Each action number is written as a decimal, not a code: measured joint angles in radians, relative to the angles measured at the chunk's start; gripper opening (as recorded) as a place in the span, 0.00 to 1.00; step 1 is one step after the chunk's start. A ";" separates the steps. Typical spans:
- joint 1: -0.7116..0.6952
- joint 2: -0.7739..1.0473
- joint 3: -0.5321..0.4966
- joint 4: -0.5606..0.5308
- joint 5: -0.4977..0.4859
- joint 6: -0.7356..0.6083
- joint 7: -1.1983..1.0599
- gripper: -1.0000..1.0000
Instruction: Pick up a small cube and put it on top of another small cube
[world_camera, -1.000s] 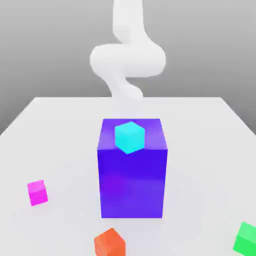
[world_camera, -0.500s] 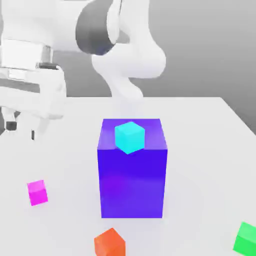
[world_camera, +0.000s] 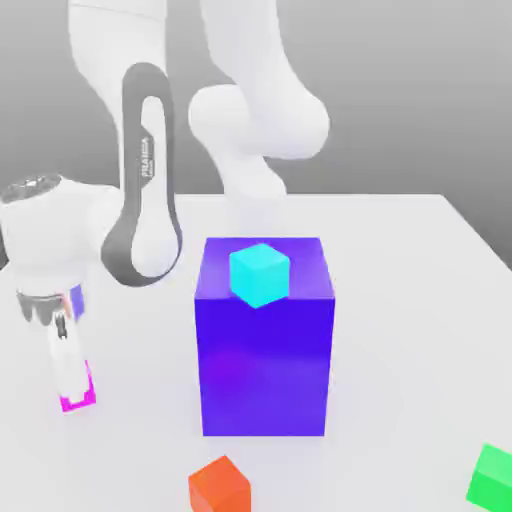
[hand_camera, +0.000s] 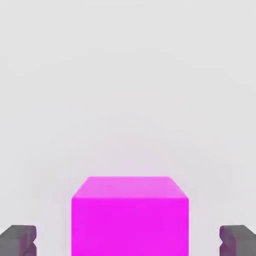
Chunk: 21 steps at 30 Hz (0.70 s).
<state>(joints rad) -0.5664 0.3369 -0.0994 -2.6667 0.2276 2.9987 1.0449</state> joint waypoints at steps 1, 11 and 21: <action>0.000 0.000 0.000 0.000 0.000 0.000 0.000 0.00; 0.051 -0.161 -0.077 -0.035 -0.112 -0.124 0.085 0.00; 0.245 -0.122 -0.018 0.185 -0.237 -0.255 0.397 0.00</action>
<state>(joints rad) -0.3210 0.2147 -0.1172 -2.4815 -0.0091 2.7436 1.4416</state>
